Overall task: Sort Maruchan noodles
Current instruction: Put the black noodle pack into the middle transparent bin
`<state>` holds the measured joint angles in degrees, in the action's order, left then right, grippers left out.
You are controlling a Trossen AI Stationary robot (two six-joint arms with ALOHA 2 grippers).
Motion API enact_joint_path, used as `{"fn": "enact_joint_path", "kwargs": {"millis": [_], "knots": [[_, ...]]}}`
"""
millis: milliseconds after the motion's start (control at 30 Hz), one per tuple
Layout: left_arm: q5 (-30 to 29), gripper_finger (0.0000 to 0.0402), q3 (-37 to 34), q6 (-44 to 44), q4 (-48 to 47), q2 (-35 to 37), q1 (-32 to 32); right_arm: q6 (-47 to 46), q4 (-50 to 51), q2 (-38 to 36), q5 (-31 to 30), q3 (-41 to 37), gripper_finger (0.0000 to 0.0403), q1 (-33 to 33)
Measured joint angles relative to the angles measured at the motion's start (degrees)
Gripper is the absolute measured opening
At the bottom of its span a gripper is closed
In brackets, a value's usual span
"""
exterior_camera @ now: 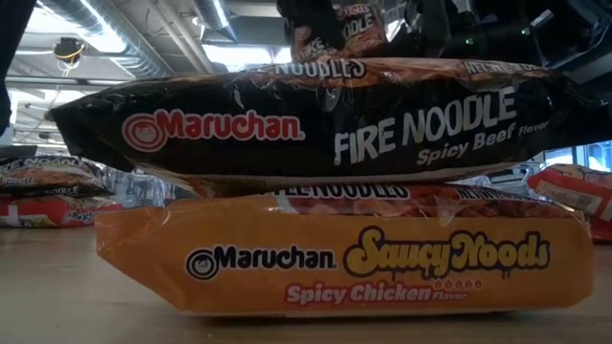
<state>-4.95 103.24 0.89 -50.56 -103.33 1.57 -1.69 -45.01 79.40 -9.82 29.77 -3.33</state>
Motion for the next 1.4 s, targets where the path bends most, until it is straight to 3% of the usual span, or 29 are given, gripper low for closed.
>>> {"fn": "enact_joint_path", "kwargs": {"millis": [133, 267, 533, 700, 1000, 1400], "knots": [[0.0, 0.0069, 0.0, -1.3, 0.0, 0.1, 0.0, 0.5, -0.6, -0.5, 0.0, 0.0, 0.0155, 0.0], [-3.0, 0.0039, 0.0, -4.5, 0.0, 0.2, 0.0, 2.1, 4.9, -5.1, -0.8, 0.0, 0.0191, 0.0], [-10.9, 0.0028, -0.2, -11.6, -0.1, 1.3, 2.8, 6.8, 24.5, -22.5, -5.9, 0.1, 0.0216, 0.0], [-11.0, 0.0028, -0.2, -15.1, 3.7, 0.9, 7.9, 10.4, 26.3, -27.8, -6.1, 0.1, 0.0214, 0.0], [-7.9, 0.0027, -0.2, -25.0, 12.9, 0.8, 18.7, 19.7, 20.8, -27.8, -8.0, 0.1, 0.0214, 0.0], [3.1, 0.0027, -0.1, -21.8, 10.0, 0.8, 28.6, 21.3, 21.1, -27.8, -9.2, 0.1, 0.0214, 0.0]]}}
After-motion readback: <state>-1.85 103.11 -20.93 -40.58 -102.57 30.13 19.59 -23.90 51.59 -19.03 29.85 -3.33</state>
